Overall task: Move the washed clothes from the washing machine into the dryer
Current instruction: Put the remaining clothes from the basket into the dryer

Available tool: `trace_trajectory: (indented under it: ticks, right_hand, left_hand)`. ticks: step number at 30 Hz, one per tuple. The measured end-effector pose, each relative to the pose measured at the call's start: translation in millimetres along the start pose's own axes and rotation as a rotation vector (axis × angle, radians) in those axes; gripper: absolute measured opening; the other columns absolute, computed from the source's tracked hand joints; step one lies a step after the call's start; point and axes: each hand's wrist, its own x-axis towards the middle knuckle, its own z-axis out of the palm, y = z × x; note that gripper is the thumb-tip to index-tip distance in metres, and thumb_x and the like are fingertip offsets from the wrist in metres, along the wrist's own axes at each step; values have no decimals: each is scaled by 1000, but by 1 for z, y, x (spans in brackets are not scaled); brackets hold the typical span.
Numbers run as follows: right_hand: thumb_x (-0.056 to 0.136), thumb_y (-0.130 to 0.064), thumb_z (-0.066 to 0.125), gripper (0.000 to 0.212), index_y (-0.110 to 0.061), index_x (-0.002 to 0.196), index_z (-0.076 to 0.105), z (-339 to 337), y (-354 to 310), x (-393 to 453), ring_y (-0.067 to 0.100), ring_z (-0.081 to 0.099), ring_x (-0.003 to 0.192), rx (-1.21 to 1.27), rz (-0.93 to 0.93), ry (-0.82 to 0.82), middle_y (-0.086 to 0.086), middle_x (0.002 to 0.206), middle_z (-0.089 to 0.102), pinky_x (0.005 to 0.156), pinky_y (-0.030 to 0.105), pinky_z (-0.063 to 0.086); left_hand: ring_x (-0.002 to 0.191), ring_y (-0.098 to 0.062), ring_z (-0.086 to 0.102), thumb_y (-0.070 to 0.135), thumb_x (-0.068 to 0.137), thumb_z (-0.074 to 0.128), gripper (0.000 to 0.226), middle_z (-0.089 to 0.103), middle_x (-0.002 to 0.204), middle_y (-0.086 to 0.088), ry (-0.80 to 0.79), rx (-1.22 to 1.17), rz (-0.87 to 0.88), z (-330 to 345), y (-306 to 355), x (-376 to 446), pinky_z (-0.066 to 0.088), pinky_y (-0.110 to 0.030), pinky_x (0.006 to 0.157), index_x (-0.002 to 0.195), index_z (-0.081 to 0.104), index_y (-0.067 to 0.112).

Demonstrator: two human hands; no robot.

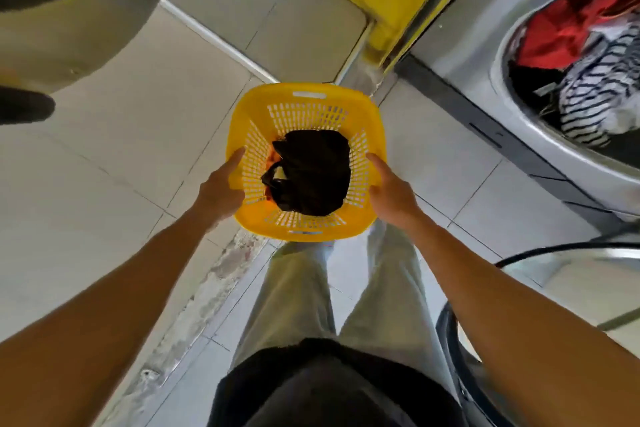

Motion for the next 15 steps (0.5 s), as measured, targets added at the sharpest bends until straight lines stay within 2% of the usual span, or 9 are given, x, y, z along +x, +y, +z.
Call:
trace_trajectory:
  ticks: [2, 4, 6, 8, 10, 11, 13, 15]
  right_hand:
    - [86, -22, 38, 77, -55, 149, 11, 12, -10, 45, 43, 61, 104, -43, -47, 0, 19, 123, 64, 88, 43, 49]
    - [90, -17, 41, 77, -51, 152, 11, 23, -16, 94, 43, 62, 99, -95, -71, -4, 18, 124, 65, 77, 39, 45]
    - [92, -16, 42, 76, -49, 153, 11, 30, -15, 130, 43, 62, 97, -129, -89, 16, 19, 125, 65, 77, 40, 46]
    - [91, -14, 44, 78, -45, 155, 12, 37, -9, 155, 43, 61, 89, -157, -133, 29, 19, 117, 68, 78, 40, 47]
    - [87, -15, 49, 84, -44, 155, 9, 43, -2, 164, 41, 61, 81, -223, -180, -18, 19, 101, 69, 69, 38, 45]
    - [87, -16, 51, 86, -43, 155, 5, 46, 3, 166, 41, 62, 81, -263, -202, -63, 19, 101, 68, 66, 36, 44]
    - [90, -18, 55, 87, -41, 155, 1, 48, 9, 165, 38, 62, 80, -287, -241, -151, 17, 114, 65, 65, 35, 43]
    - [94, -20, 54, 85, -38, 155, -1, 47, 9, 166, 33, 60, 73, -310, -242, -226, 14, 110, 64, 65, 36, 45]
  left_hand:
    - [83, -28, 63, -2, 80, 55, 92, 52, 136, -4, 5, -42, -26, 4, -11, 40, 51, -39, 64, 143, 25, 58]
    - [97, -32, 64, 3, 76, 57, 93, 53, 140, -5, 30, -70, -28, 10, -22, 89, 56, -44, 72, 141, 26, 61]
    - [111, -34, 61, 8, 73, 57, 92, 49, 146, -7, 45, -75, -3, 22, -30, 127, 56, -48, 83, 141, 25, 61]
    - [119, -35, 57, 5, 79, 57, 89, 47, 148, -9, 101, -27, 8, 41, -35, 152, 52, -44, 91, 146, 25, 54]
    - [115, -38, 58, -2, 81, 53, 86, 54, 142, -11, 211, 6, -15, 64, -41, 161, 50, -42, 93, 148, 30, 47]
    - [112, -40, 59, -4, 80, 51, 86, 56, 140, -11, 263, -4, -29, 73, -44, 160, 50, -41, 92, 148, 31, 46]
    - [106, -41, 61, -7, 77, 47, 89, 57, 139, -12, 331, -25, -23, 87, -49, 155, 50, -40, 89, 148, 31, 46]
    - [105, -42, 60, -8, 77, 46, 92, 55, 139, -16, 327, 3, 7, 92, -55, 153, 50, -43, 90, 149, 28, 45]
